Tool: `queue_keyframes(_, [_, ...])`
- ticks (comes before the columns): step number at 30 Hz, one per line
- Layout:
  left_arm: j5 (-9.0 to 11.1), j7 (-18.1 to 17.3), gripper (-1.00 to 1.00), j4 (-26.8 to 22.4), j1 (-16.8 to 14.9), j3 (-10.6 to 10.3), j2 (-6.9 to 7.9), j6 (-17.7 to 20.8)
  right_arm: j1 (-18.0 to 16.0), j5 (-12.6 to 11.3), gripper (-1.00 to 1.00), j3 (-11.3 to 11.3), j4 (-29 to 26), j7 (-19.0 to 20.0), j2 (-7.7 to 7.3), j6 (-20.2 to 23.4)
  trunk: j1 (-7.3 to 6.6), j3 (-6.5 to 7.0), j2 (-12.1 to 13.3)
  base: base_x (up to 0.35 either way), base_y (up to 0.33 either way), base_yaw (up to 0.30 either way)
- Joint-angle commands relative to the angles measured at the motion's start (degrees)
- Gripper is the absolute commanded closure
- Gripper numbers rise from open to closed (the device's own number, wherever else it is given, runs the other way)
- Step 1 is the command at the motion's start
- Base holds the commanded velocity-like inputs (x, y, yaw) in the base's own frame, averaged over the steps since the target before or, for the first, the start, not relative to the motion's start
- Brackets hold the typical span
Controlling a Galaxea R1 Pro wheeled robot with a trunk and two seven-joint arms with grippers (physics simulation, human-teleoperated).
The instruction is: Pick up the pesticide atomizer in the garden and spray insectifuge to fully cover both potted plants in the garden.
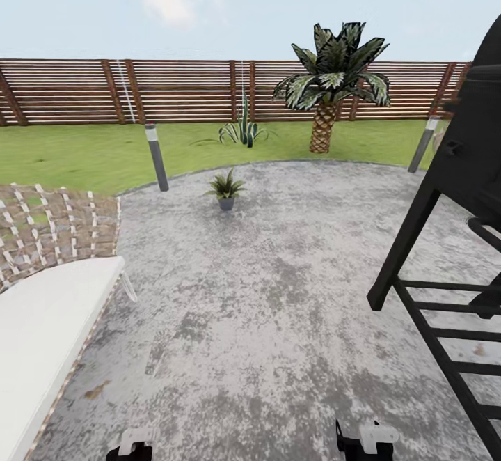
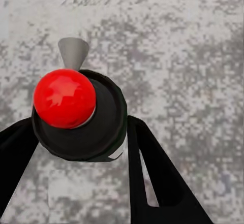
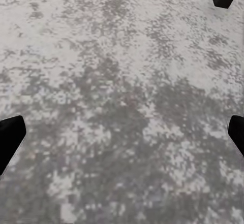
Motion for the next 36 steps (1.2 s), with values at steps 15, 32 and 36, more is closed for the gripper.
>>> queue_keyframes(15, [-0.4,-0.3,1.0,0.0,0.0,0.5,0.01,-0.2,0.0,-0.2,-1.0,0.4,0.0,-0.3,-0.07,-0.1,0.02,-0.05,0.0,0.34,0.0,0.0])
queue_keyframes(32, [-0.4,-0.3,1.0,0.0,0.0,0.5,0.01,-0.3,0.0,-0.2,-1.0,0.4,0.0,-0.3,-0.02,-0.1,0.02,-0.05,0.0,0.339,0.0,0.0])
queue_keyframes(36, [-0.4,-0.3,1.0,0.1,0.0,0.5,0.01,-0.3,0.0,-0.2,-1.0,0.4,0.0,-0.3,-0.03,-0.1,0.02,-0.05,0.0,0.34,0.0,0.0])
